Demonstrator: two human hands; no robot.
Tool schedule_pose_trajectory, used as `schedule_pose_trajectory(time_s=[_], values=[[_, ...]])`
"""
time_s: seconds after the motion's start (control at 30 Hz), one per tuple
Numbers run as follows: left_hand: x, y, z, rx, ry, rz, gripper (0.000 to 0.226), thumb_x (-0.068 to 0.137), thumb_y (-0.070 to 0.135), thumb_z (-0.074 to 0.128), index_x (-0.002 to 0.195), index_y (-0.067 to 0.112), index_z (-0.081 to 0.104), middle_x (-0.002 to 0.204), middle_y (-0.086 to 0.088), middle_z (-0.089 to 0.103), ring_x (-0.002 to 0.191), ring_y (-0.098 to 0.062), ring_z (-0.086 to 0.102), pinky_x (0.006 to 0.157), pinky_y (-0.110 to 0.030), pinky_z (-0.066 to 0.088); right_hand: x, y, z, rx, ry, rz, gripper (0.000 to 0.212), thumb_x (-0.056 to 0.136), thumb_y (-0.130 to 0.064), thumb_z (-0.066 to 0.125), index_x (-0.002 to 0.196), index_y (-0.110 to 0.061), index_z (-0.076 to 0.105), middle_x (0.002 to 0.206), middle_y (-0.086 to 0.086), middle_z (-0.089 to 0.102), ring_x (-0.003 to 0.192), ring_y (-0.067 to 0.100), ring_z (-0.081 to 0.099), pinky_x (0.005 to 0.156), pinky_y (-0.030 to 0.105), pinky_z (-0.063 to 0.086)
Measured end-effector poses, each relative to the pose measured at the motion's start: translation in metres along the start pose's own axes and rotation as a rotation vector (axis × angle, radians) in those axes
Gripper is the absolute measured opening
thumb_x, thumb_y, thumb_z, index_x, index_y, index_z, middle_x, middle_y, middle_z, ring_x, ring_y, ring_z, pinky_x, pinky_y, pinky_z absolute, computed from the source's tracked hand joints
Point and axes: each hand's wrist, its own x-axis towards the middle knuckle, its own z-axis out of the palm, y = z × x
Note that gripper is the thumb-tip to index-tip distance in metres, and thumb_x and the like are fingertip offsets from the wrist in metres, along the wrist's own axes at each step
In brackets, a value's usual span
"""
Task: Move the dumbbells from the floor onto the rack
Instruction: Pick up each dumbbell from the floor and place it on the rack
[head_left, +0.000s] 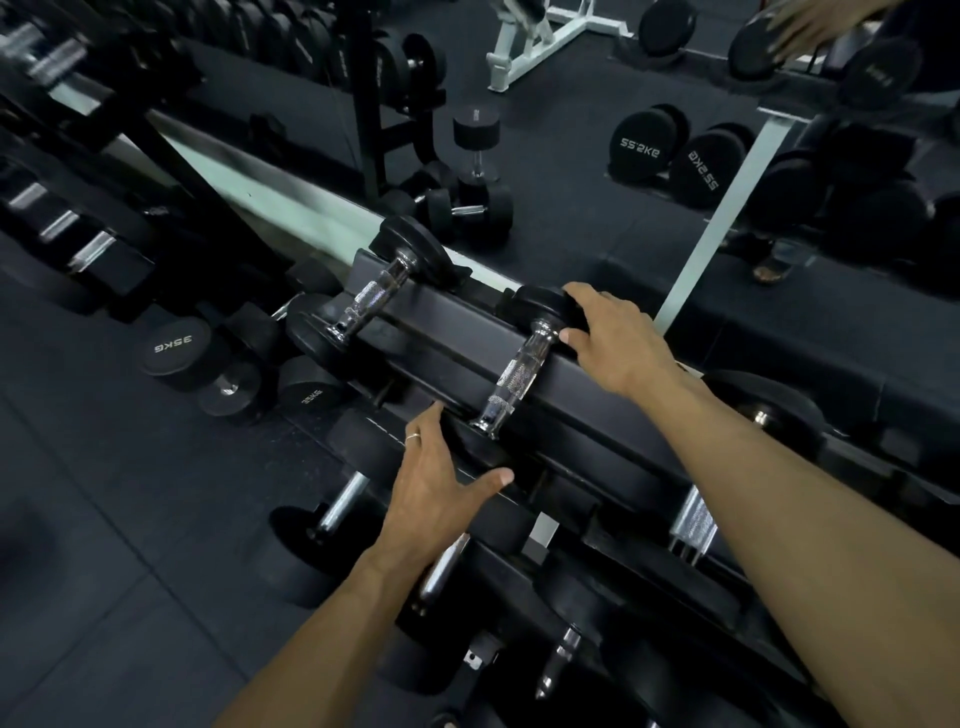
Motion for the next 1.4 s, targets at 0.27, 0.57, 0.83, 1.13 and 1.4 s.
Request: schedule_pose_trajectory(time_s=[0.27, 0.57, 0.83, 1.13, 1.4], values=[[0.009, -0.011, -0.043, -0.010, 0.089, 0.056, 0.107, 0.074, 0.053, 0.075, 0.153, 0.022, 0.011, 0.155, 0.001, 0.019, 0.140, -0.016, 0.029, 0.104, -0.032, 0.034, 0.014, -0.045, -0.006, -0.014, 0.069, -0.036, 0.057, 0.096, -0.040, 0.051, 0.144, -0.012, 0.036, 0.136, 0.014, 0.050, 0.126, 0.034, 0.045, 0.105, 0.043, 0.037], [0.077, -0.062, -0.127, 0.087, 0.229, 0.122, 0.099, 0.073, 0.044, 0.081, 0.149, 0.022, 0.022, 0.153, 0.005, 0.017, 0.144, -0.018, 0.017, 0.112, -0.043, 0.035, 0.075, -0.117, 0.021, 0.041, 0.046, 0.042, 0.063, 0.096, -0.034, 0.054, 0.149, -0.013, 0.026, 0.146, 0.013, 0.040, 0.130, 0.033, 0.044, 0.104, 0.043, 0.039], [0.129, -0.090, -0.147, -0.007, 0.030, 0.067, 0.111, 0.068, 0.029, 0.088, 0.153, 0.026, 0.016, 0.158, 0.007, 0.008, 0.146, -0.018, 0.016, 0.111, -0.035, 0.027, 0.118, -0.139, 0.047, 0.053, -0.038, 0.079, 0.064, 0.093, -0.032, 0.061, 0.147, -0.013, 0.031, 0.139, 0.013, 0.049, 0.126, 0.033, 0.049, 0.105, 0.044, 0.040], [0.141, -0.092, -0.148, -0.114, 0.000, 0.072, 0.102, 0.067, 0.018, 0.089, 0.146, 0.029, 0.025, 0.146, 0.007, 0.023, 0.127, -0.004, 0.027, 0.102, -0.025, 0.028, 0.142, -0.144, 0.058, 0.079, -0.010, 0.053, 0.046, 0.095, -0.023, 0.057, 0.137, -0.018, 0.040, 0.115, 0.010, 0.061, 0.102, 0.031, 0.059, 0.090, 0.046, 0.048], [0.137, -0.087, -0.137, -0.109, 0.062, 0.014, 0.096, 0.067, 0.023, 0.088, 0.143, 0.025, 0.029, 0.146, 0.003, 0.025, 0.135, -0.015, 0.030, 0.102, -0.024, 0.028, 0.154, -0.149, 0.054, 0.082, -0.066, 0.054, 0.043, 0.094, -0.020, 0.059, 0.135, -0.017, 0.044, 0.109, 0.012, 0.065, 0.096, 0.033, 0.062, 0.089, 0.048, 0.051]])
